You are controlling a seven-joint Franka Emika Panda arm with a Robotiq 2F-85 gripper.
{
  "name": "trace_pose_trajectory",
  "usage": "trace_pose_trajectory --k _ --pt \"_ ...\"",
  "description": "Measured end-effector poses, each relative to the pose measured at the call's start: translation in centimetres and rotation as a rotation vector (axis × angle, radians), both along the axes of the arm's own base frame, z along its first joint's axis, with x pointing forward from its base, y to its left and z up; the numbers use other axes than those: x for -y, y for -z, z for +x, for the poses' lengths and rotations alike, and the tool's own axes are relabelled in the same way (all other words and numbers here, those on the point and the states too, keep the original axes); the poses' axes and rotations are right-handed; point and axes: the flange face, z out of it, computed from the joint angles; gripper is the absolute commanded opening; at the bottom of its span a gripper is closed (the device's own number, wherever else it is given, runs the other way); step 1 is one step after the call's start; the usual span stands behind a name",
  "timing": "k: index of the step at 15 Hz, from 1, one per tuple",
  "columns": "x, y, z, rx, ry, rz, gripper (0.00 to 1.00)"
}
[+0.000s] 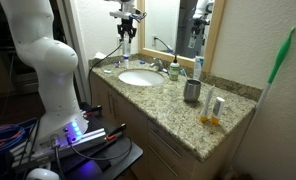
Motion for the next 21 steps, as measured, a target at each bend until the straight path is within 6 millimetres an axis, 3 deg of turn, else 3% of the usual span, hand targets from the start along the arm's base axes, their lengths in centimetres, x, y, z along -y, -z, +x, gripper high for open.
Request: trace_pose_trajectory --k 1,2,3,5,6,8,10,16,17,20,21 --pt "-3.2 -0.3 -1.3 0.005 -0.061 0.003 0.37" --pt "-5.9 -0.6 -2.6 0.011 -0.120 0.007 0.62" --pt "-7.3 -0.8 -3.3 0.013 -0.134 0.007 0.62" --pt "-7.3 -0.6 -3.3 0.008 -0.126 0.006 0.62" --pt "-6.7 -0.5 -2.9 0.008 -0.115 0.005 0.37" --pt "-6.1 -0.3 -2.5 0.004 -0.114 0.009 0.37" --pt "-7.7 1.0 -2.9 -0.015 -0.192 0.015 0.37" --pt "-17.9 4.5 -5.1 -0.015 -0.475 0.003 0.37" --pt "-18.9 4.7 -5.1 0.002 -0.497 0.000 0.62" --pt "-19.8 4.5 -4.9 0.029 -0.516 0.007 0.62" --pt "-19.7 4.4 -4.8 0.032 -0.518 0.008 0.37"
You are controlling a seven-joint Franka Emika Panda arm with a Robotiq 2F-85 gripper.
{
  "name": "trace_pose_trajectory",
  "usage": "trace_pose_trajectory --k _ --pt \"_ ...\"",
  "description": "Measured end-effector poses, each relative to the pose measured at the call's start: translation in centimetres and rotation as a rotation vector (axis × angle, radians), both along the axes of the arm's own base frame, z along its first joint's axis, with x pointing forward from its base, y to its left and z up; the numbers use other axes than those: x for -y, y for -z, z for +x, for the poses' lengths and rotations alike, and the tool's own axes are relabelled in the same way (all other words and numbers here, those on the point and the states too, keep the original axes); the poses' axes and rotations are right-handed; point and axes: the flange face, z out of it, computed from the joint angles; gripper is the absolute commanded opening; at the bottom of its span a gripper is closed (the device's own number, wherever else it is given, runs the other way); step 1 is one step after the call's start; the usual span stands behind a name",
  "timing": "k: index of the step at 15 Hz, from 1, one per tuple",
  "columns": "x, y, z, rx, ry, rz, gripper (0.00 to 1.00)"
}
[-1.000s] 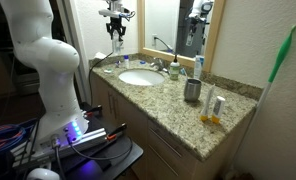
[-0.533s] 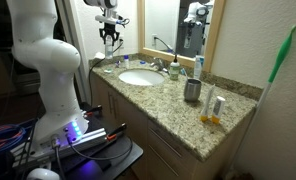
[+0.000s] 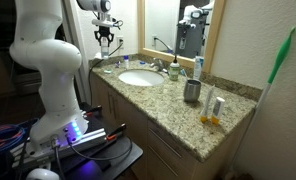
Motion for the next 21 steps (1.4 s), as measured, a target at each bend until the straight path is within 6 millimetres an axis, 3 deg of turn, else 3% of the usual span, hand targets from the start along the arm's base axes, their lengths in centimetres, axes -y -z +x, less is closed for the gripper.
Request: trace_pose_trajectory --k 4,10,13,14,17,18,21 --pt "-0.1 0.3 0.0 0.001 -0.007 -0.009 0.37" --pt "-1.7 2.5 0.3 0.056 -0.095 -0.088 0.37" --pt "-2.6 2.3 0.8 0.111 -0.152 -0.025 0.37" --pt "-3.0 2.0 0.9 0.131 -0.181 0.010 0.62" --pt "-3.4 1.3 1.0 0.164 -0.232 0.080 0.62" --pt "-3.3 1.2 1.1 0.166 -0.235 0.081 0.37" --pt "-3.5 1.5 1.0 0.162 -0.243 0.080 0.37"
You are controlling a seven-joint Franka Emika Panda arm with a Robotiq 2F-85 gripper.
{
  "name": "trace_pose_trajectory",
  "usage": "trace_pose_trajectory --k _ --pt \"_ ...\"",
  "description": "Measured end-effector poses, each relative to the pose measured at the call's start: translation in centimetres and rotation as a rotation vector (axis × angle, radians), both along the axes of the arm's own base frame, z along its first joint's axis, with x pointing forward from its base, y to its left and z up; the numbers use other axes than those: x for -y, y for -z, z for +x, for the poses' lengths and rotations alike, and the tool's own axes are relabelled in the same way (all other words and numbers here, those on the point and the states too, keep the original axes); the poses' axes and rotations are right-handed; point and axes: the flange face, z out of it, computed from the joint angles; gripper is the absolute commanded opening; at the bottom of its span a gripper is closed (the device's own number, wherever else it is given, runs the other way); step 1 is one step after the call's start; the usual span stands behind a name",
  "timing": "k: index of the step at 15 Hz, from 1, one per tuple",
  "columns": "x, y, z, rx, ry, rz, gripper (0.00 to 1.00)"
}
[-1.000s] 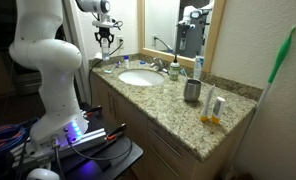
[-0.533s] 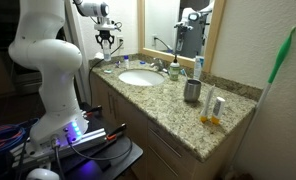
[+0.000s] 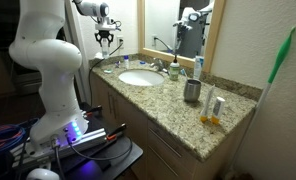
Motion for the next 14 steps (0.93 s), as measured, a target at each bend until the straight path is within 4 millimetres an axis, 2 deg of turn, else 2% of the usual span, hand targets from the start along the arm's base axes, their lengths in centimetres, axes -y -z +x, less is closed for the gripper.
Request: trace_pose_trajectory --k 4,7,9,14 --pt "-3.2 0.0 -1.0 0.017 -0.086 0.009 0.37" --pt "-4.6 0.3 -0.8 0.009 -0.102 -0.010 0.37" --pt "-5.0 1.7 0.0 -0.019 -0.104 -0.023 0.37" --pt "-6.3 6.6 1.6 -0.076 -0.111 -0.041 0.37"
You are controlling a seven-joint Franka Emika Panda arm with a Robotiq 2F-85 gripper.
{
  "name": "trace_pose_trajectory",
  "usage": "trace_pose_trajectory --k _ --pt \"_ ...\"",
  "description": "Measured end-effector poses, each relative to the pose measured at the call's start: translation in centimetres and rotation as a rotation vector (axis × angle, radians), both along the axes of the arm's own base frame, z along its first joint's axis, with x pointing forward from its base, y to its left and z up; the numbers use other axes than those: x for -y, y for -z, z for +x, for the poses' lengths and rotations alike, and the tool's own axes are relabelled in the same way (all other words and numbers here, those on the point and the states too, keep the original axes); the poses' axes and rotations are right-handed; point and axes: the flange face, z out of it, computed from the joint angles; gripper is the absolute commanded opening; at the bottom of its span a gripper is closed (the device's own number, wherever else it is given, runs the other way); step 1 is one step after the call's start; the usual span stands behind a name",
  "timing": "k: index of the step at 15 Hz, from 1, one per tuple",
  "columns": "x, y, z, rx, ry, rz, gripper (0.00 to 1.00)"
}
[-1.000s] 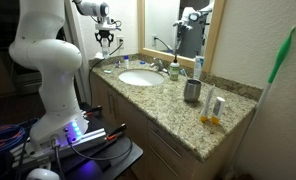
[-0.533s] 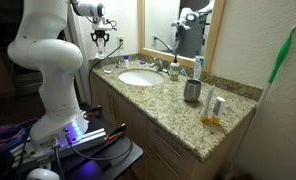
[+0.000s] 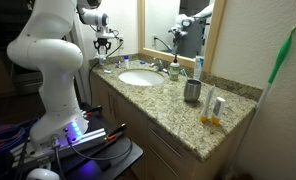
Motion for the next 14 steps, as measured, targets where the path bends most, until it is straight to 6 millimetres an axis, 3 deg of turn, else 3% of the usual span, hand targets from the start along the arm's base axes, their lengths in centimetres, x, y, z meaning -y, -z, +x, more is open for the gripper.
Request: trace_pose_trajectory --k 4,10,14 --pt "-0.9 1.8 0.0 -0.043 -0.021 -0.045 0.37" --pt "-2.1 0.9 -2.0 -0.079 -0.058 -0.196 0.37" --pt "-2.2 1.1 -1.8 -0.032 -0.016 -0.239 0.37"
